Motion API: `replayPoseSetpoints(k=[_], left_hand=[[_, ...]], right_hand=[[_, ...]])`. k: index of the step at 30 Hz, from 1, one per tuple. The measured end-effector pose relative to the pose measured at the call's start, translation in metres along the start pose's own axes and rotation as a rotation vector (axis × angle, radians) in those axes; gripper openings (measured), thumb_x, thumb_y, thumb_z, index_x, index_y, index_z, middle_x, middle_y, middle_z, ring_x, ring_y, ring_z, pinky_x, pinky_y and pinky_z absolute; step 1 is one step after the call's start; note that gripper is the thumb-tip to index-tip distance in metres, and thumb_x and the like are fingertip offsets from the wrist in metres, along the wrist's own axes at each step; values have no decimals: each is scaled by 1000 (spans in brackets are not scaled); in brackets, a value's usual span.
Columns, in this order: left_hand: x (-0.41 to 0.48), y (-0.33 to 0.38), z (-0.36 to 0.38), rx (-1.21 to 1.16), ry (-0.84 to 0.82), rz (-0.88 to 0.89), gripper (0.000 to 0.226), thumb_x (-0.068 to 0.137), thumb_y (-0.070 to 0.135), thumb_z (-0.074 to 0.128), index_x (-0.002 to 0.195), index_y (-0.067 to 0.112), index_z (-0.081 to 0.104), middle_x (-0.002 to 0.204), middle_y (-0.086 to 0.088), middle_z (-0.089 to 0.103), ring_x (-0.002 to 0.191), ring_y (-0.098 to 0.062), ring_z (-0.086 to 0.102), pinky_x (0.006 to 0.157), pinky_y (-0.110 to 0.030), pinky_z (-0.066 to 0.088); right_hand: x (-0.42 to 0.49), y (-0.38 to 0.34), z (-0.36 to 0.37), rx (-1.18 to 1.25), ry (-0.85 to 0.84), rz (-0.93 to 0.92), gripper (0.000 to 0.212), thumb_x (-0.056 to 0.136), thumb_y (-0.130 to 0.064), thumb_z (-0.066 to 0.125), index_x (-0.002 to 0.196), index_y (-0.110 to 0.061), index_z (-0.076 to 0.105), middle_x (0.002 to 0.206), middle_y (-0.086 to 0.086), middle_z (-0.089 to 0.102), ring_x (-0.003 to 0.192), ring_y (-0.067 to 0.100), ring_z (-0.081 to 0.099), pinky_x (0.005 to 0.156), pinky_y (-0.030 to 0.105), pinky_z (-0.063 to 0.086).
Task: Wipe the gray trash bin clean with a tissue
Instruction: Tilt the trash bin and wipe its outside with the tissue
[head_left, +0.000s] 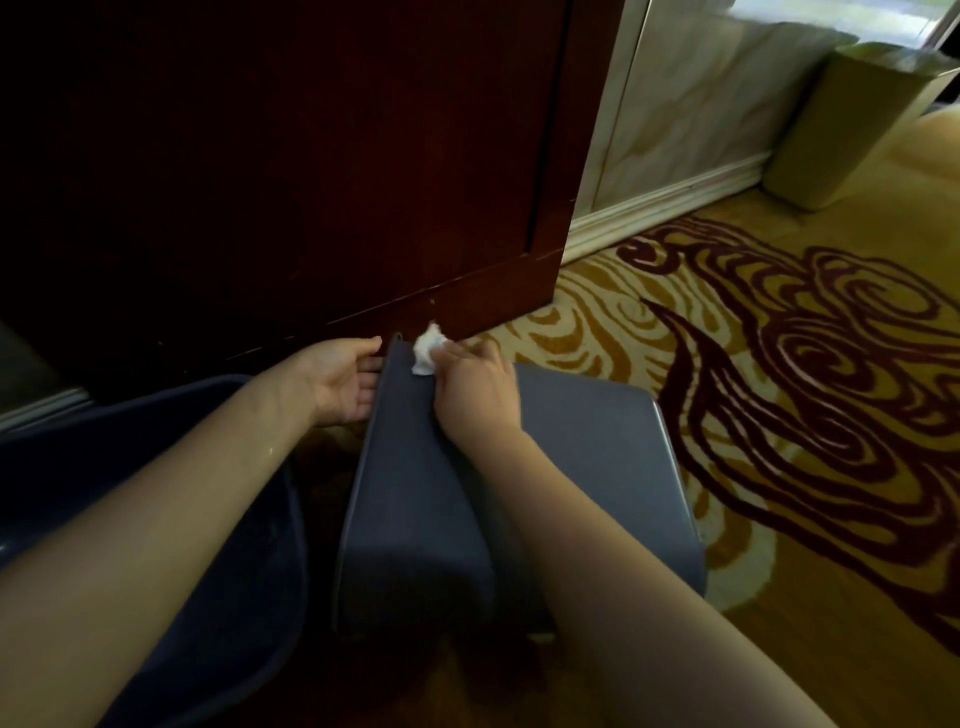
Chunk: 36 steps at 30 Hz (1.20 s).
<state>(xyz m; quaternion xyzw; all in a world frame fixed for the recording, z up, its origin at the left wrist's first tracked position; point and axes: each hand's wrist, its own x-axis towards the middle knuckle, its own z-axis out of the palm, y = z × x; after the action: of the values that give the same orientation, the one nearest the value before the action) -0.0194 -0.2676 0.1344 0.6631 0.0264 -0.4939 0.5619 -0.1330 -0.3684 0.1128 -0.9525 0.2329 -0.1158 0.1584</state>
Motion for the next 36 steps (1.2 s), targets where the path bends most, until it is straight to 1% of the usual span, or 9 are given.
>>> replayPoseSetpoints(k=[4,7,13,17,20,23,28,34,36], left_hand=[[0,0,-1,19,-16,8,18,91,25,51,93,10,60,57,-6,73,69,-20,68,47,-24,56],[0,0,0,25,-13,31,19,90,21,54,104,10,58,70,-8,73,63,-19,71,47,-25,56],[-2,-3,8,3,-24,15,24,95,21,45,116,12,52,84,-6,61,75,-18,60,54,-32,53],[-6,-9,10,-5,-38,-22,20,96,24,43,105,10,55,78,-10,69,69,-22,67,62,-36,52],[-9,-10,11,-6,-52,-48,26,97,24,40,90,6,58,57,-10,72,50,-20,70,58,-34,57],[-11,-9,12,6,-48,-40,26,97,23,39,91,6,57,57,-11,72,49,-20,70,67,-36,49],[-12,-6,14,-2,-13,-25,27,95,21,43,121,13,48,94,-11,64,82,-22,63,66,-37,49],[-7,8,32,7,122,16,36,94,20,49,128,7,49,87,-8,58,75,-21,57,72,-35,48],[-7,9,41,57,204,53,39,95,14,47,132,2,46,101,-13,60,87,-26,59,80,-37,45]], right_hand=[[-37,60,-19,51,104,257,35,90,-10,41,118,-19,60,123,8,59,114,29,42,91,36,31],[-79,94,-31,82,287,407,33,91,-9,47,119,-17,62,124,9,59,109,29,47,93,39,35],[-91,108,-50,139,300,645,28,92,-8,46,116,-11,61,117,11,59,115,27,47,97,39,39],[-98,26,-42,224,296,252,22,92,-11,47,108,-19,59,96,-6,54,99,15,52,81,26,42],[-108,-26,-17,173,81,-79,26,90,-7,48,113,-12,59,116,3,59,98,22,48,81,30,39],[-116,-20,-7,95,37,-126,29,90,-10,49,117,-14,58,130,3,56,92,21,45,79,32,39],[-119,52,-25,25,190,131,29,89,-5,50,113,-16,64,120,1,65,95,21,50,81,30,41],[-124,124,-51,-24,218,485,27,93,-9,46,114,-12,63,125,5,61,112,29,48,90,40,42],[-123,131,-58,114,238,599,28,94,-10,46,117,-9,61,116,9,64,114,32,50,95,44,43]])
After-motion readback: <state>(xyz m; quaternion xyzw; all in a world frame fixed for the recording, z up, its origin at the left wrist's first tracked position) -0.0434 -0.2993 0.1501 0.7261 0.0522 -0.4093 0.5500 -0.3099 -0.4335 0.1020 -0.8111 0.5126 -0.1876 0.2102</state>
